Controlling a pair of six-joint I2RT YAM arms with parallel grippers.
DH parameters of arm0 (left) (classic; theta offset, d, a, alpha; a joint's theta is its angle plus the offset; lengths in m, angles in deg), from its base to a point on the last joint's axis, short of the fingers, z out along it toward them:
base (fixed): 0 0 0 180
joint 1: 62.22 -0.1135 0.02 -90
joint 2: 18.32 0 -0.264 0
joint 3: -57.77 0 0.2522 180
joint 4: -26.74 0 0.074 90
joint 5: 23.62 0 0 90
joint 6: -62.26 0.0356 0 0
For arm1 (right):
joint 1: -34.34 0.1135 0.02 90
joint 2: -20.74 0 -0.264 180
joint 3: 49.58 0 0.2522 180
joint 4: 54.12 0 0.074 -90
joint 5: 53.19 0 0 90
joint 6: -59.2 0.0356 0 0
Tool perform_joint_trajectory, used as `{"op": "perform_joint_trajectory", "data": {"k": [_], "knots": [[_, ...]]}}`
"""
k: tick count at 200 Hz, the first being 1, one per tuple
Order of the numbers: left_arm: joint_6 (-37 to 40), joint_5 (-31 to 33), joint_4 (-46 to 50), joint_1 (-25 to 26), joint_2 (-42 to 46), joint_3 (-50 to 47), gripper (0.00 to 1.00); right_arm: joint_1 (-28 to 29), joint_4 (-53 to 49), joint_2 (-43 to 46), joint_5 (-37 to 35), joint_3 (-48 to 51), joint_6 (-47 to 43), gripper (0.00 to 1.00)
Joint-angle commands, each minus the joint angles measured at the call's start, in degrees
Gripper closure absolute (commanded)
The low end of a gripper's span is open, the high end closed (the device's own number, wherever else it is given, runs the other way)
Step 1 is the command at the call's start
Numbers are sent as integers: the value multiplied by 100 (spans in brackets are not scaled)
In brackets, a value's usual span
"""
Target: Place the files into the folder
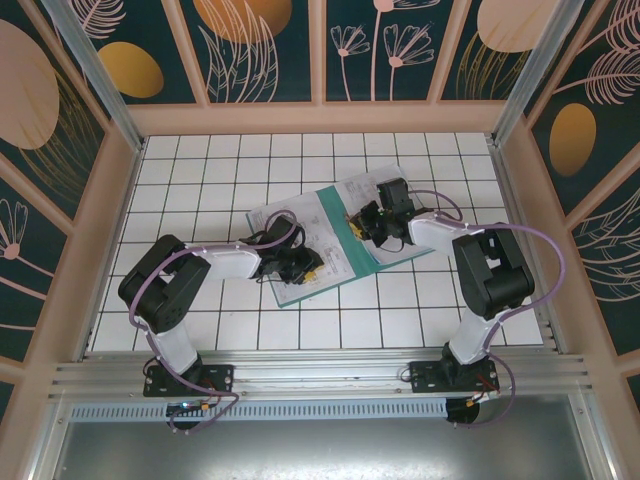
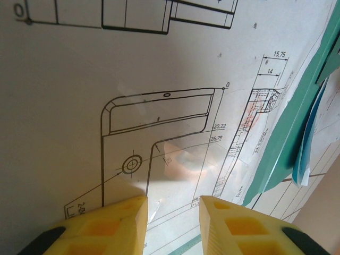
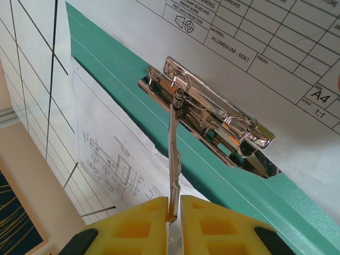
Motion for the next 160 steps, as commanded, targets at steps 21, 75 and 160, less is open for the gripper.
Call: {"op": "perform_joint_trajectory", "data": {"k": [21,75,160], "knots": [[80,177,312,39,-109,-35,67,-45,-152,-54,-150,-88,-115,87],[80,177,329,35,-118,-19,67,-82,-88,-68,-124,16,-124,92],[39,229,402,36,-26,-94,67,-247,69,19,43,500,-201,100]]}}
